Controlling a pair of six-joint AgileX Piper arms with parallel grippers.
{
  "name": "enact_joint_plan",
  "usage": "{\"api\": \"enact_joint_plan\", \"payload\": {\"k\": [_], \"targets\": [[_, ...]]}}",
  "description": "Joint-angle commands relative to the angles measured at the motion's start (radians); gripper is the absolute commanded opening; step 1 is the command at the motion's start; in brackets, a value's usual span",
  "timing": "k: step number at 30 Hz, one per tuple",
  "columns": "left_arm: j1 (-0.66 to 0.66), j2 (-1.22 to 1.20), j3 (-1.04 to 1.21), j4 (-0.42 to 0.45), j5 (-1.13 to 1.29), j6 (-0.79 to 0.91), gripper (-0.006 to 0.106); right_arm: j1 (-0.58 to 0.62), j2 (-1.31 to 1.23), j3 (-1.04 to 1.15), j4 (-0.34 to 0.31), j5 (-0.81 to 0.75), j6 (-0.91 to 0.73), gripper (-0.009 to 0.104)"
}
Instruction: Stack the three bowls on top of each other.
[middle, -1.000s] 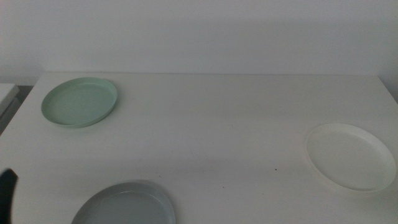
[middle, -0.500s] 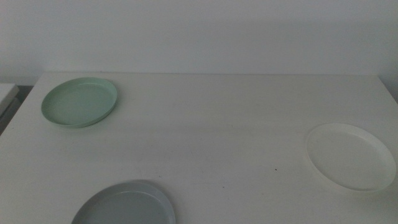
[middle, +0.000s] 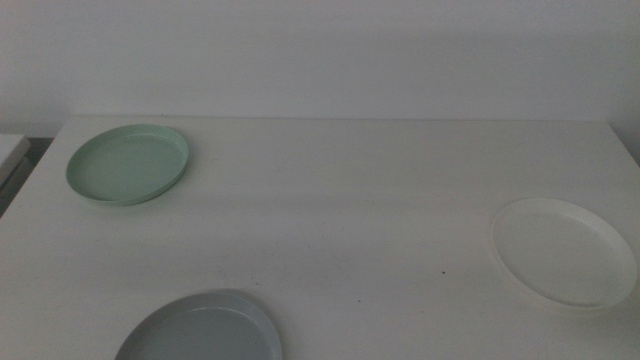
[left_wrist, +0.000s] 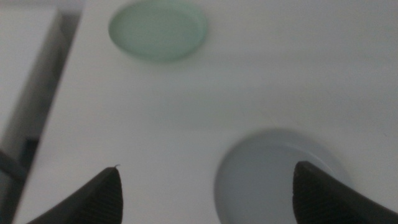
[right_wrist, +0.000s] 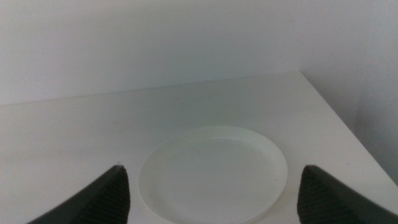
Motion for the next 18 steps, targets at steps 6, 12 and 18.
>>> {"api": "enact_joint_plan", "payload": {"k": [6,12,18], "targets": [[0.001,0.065,-0.011,-0.032,0.077,-0.078,0.094,-0.009,-0.005,0.004,-0.004,-0.006,-0.006,0.093],[0.001,0.257,-0.019,-0.043,0.116,-0.103,0.094,-0.009,-0.005,0.004,-0.004,-0.006,-0.006,0.093],[0.001,0.448,-0.033,-0.084,0.116,-0.008,0.094,-0.009,-0.005,0.004,-0.004,-0.006,-0.006,0.093]]}}
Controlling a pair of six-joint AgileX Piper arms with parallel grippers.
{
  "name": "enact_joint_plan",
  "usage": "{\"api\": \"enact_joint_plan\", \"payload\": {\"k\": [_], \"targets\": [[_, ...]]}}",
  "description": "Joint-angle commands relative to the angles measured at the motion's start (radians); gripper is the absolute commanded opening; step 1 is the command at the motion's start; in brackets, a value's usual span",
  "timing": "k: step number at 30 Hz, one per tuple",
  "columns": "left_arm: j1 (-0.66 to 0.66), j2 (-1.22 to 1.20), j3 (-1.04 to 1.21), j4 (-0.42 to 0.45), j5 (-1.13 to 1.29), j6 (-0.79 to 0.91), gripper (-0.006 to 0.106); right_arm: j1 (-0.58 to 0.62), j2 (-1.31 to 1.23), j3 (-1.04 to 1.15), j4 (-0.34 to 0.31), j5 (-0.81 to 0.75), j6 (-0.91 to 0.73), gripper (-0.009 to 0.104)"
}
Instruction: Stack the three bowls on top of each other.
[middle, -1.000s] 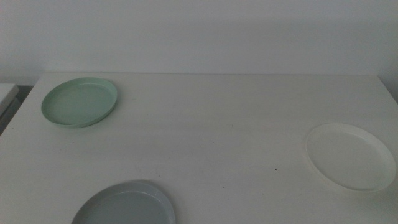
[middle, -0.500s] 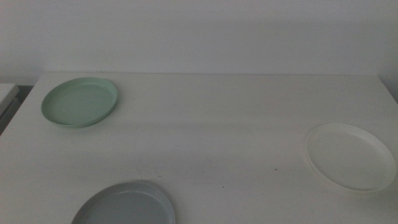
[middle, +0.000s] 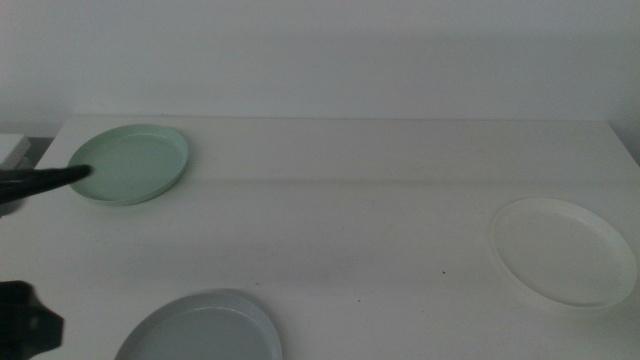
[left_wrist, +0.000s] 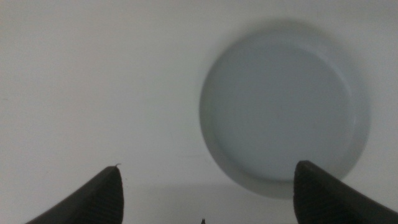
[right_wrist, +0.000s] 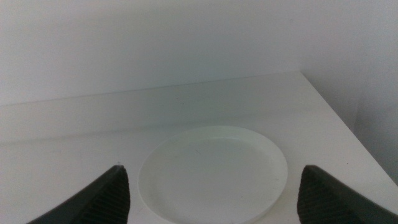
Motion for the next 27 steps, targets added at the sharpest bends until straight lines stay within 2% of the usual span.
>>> {"api": "enact_joint_plan", "payload": {"k": [1,9,18,27], "targets": [[0.001,0.067,-0.006,-0.031,-0.005,0.053,0.094,-0.009,-0.005,0.004,-0.004,-0.006,-0.006,0.093],[0.001,0.233,0.018,-0.058,-0.137,0.086,0.094,-0.009,-0.005,0.004,-0.004,-0.006,-0.006,0.093],[0.001,0.299,0.151,-0.063,-0.335,0.092,0.094,-0.009,-0.005,0.004,-0.004,-0.006,-0.006,0.093],[-0.001,0.5,0.158,-0.074,-0.404,0.123,0.094,-0.009,-0.005,0.004,-0.004,-0.006,-0.006,0.093]]}}
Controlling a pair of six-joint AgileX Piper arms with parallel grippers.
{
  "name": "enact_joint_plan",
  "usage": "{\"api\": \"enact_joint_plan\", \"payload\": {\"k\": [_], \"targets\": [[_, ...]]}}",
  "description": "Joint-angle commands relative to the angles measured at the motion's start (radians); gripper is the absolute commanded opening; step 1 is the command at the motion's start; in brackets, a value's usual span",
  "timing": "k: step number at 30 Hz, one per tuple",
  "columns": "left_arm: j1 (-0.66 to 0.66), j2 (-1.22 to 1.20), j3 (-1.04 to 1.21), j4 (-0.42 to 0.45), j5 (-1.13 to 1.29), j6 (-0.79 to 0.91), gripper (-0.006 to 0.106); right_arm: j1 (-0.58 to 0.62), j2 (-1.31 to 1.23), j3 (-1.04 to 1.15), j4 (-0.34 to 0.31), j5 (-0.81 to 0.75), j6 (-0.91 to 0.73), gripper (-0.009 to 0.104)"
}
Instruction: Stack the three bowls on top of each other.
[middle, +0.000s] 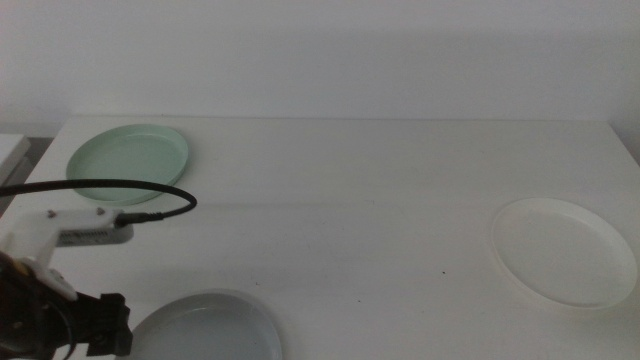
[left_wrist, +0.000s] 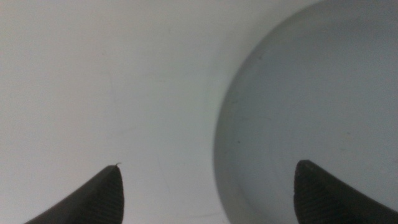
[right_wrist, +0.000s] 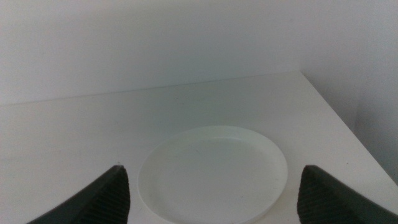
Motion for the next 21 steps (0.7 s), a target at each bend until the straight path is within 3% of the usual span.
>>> {"api": "enact_joint_plan", "payload": {"k": [1,9,21], "targets": [[-0.006,0.043,0.008,-0.01,-0.031,0.007,0.094,-0.009,-0.005,0.004,-0.004,-0.006,-0.006,0.093],[-0.107,0.157,0.022,0.082,-0.132,-0.128,0.086,-0.009,-0.005,0.004,-0.004,-0.006,-0.006,0.093],[-0.109,0.327,0.023,0.063,-0.182,-0.131,0.082,-0.009,-0.005,0.004,-0.004,-0.006,-0.006,0.093]]}}
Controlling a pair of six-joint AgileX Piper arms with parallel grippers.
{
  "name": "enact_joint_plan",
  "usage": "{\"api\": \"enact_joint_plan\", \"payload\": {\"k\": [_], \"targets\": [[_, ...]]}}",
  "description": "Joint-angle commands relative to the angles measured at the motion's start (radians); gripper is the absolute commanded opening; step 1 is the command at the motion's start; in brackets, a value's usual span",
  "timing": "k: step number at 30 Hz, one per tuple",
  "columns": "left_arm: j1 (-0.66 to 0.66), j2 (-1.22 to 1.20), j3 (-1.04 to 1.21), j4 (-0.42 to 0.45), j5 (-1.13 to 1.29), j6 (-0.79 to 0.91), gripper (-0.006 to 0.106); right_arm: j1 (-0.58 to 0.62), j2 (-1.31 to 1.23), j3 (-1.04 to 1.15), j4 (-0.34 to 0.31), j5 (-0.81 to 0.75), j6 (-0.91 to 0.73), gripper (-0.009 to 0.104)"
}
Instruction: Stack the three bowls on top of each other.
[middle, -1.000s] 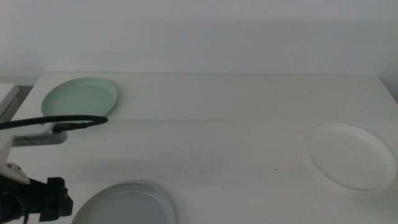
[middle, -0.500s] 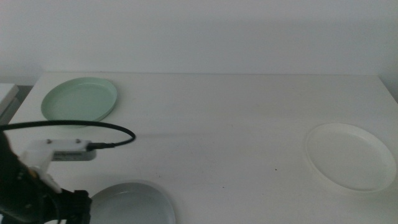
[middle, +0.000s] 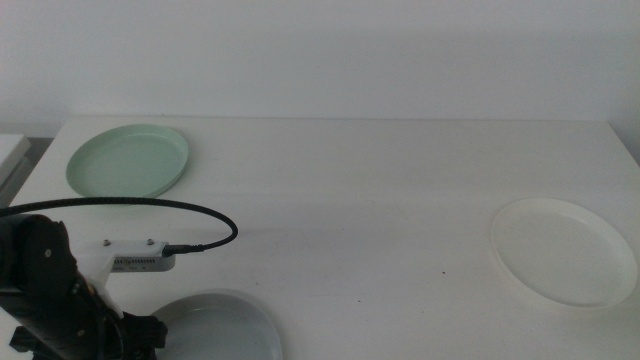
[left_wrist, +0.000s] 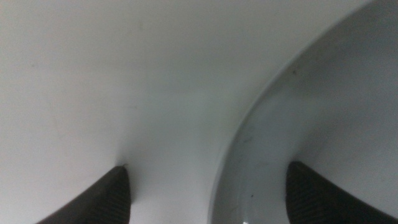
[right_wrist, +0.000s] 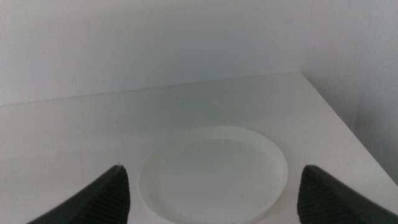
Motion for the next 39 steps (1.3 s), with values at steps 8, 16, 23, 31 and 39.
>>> {"api": "enact_joint_plan", "payload": {"k": [8,16,23,31,39], "targets": [[-0.003,0.035,0.008,-0.007,-0.011,-0.008,0.043,-0.009,-0.005,0.004,-0.004,-0.006,-0.006,0.093],[-0.003,0.035,0.008,-0.007,-0.011,-0.008,-0.002,-0.009,-0.005,0.004,-0.004,-0.006,-0.006,0.093],[-0.003,-0.074,-0.098,-0.066,0.179,0.018,-0.002,-0.009,-0.005,0.004,-0.004,-0.006,-0.006,0.093],[-0.006,-0.085,-0.433,-0.124,0.361,0.016,-0.002,-0.009,-0.005,0.004,-0.004,-0.006,-0.006,0.093],[-0.106,0.17,-0.74,-0.135,0.359,0.01,-0.002,-0.009,-0.005,0.004,-0.004,-0.006,-0.006,0.093]]}}
